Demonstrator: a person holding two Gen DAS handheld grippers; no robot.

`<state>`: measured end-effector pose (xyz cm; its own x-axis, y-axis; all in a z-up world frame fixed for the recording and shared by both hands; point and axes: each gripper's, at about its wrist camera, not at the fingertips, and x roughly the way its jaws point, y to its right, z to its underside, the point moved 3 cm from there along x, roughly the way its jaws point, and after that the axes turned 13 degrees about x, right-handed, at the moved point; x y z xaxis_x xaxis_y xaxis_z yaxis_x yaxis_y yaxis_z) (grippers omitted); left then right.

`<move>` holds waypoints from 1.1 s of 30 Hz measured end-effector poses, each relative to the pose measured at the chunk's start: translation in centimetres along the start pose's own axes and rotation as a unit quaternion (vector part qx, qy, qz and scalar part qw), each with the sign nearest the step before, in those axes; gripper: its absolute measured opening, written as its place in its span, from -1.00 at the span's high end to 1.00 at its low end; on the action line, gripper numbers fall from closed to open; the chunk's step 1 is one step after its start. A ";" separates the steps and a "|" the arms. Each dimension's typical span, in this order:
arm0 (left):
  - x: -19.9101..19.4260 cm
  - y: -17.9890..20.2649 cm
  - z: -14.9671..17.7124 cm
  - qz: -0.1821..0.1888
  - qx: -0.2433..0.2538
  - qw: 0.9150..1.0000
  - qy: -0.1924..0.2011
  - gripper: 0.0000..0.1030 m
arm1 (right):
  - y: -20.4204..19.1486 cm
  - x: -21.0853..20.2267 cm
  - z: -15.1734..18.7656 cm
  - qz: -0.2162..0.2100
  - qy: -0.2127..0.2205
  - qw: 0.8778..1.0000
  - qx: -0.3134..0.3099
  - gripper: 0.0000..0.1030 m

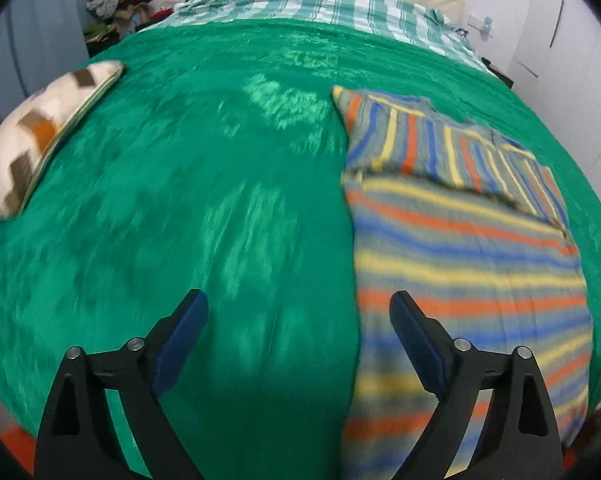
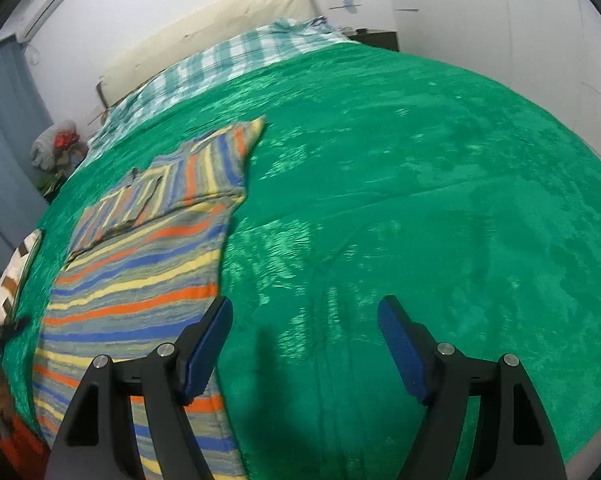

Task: Fold small clothes

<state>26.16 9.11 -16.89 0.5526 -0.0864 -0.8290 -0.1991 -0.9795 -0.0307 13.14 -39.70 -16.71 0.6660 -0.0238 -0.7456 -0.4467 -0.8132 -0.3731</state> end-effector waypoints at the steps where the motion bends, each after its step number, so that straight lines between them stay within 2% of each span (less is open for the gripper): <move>1: -0.2 0.0 0.9 0.003 -0.003 1.000 -0.003 -0.82 | 0.1 -0.1 0.0 0.005 0.002 1.000 0.002 -0.47; 4: -0.4 0.9 3.7 0.007 0.017 1.000 -0.012 -0.82 | 0.6 0.0 0.3 0.019 0.001 1.000 0.005 -0.47; 8: -0.3 3.0 6.4 -0.021 0.090 0.996 -0.010 -0.89 | 1.3 0.7 1.0 0.034 -0.014 0.999 0.011 -0.48; 11: -0.2 3.5 7.6 -0.031 0.116 0.993 0.000 -0.95 | 1.7 1.1 1.5 0.038 -0.021 0.999 0.012 -0.55; 14: -0.1 3.1 7.6 -0.021 0.111 0.994 0.001 -0.97 | 1.7 1.2 2.0 0.034 -0.026 0.999 0.007 -0.69; 20: 0.2 2.6 7.9 -0.004 0.097 0.995 0.003 -0.99 | 1.2 1.6 2.5 0.036 -0.031 0.999 -0.013 -0.81; 33: 0.1 2.7 8.0 -0.006 0.100 0.995 0.005 -0.99 | 1.2 1.8 2.6 0.032 -0.034 0.999 -0.012 -0.86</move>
<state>19.19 7.92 -21.55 0.5632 -0.0774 -0.8227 -0.3488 -0.9248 -0.1517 12.27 -39.20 -19.90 0.5942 -0.0380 -0.8034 -0.4723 -0.8251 -0.3103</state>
